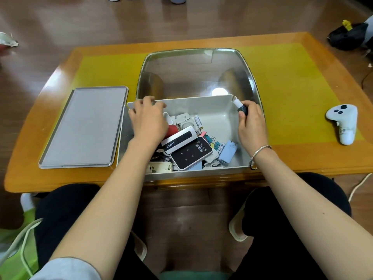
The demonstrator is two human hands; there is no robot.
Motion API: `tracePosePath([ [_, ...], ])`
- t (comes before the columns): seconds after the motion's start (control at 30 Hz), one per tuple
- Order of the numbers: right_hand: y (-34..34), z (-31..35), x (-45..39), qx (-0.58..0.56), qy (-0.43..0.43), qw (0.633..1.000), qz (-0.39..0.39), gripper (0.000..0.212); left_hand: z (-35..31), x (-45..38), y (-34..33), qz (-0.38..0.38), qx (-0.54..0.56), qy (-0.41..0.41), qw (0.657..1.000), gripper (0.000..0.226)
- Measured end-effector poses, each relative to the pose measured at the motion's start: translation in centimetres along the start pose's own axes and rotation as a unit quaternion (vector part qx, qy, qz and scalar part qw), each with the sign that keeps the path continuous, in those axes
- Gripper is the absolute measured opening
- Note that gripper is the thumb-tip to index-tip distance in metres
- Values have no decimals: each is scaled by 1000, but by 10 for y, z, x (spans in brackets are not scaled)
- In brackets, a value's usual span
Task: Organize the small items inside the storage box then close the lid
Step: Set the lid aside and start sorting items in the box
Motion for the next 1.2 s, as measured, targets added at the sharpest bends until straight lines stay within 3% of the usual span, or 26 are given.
tracePosePath([
  [0.07, 1, 0, -1, -1, 3, 1000, 0, 27, -20, 3, 0, -13, 27, -62, 998, 37],
  [0.2, 3, 1, 0, 22, 23, 999, -13, 26, -75, 18, -17, 108, 36, -228, 967, 42],
  [0.37, 5, 5, 3, 52, 78, 995, -34, 25, -85, 24, -47, 214, -120, -201, 948, 62],
  [0.53, 5, 6, 4, 47, 109, 993, -23, 25, -71, 31, -55, 194, -132, -225, 946, 60],
  [0.63, 4, 7, 5, 49, 123, 991, -19, 24, -68, 32, -56, 231, -127, -222, 939, 62],
  [0.7, 4, 7, 5, 45, 130, 990, -19, 23, -72, 29, -52, 203, -80, -227, 949, 57],
  [0.8, 5, 8, 5, 24, 131, 991, -14, 23, -83, 22, -41, 119, 100, -195, 968, 45],
  [0.9, 6, 9, 6, 29, 139, 990, -19, 22, -97, 16, -37, 140, 282, -128, 941, 35],
  [1.2, 7, 8, 6, 37, 129, 991, -7, 21, -112, 13, -49, 152, 413, -32, 897, 13],
])
Point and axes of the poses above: each hand's wrist, its own x-axis away from the middle knuckle, its own y-axis out of the back of the hand, z = x × y, the point moved 2 cm from there along -x, towards the middle knuckle, and after that the axes turned 2 degrees about x, right-handed, at the moved point
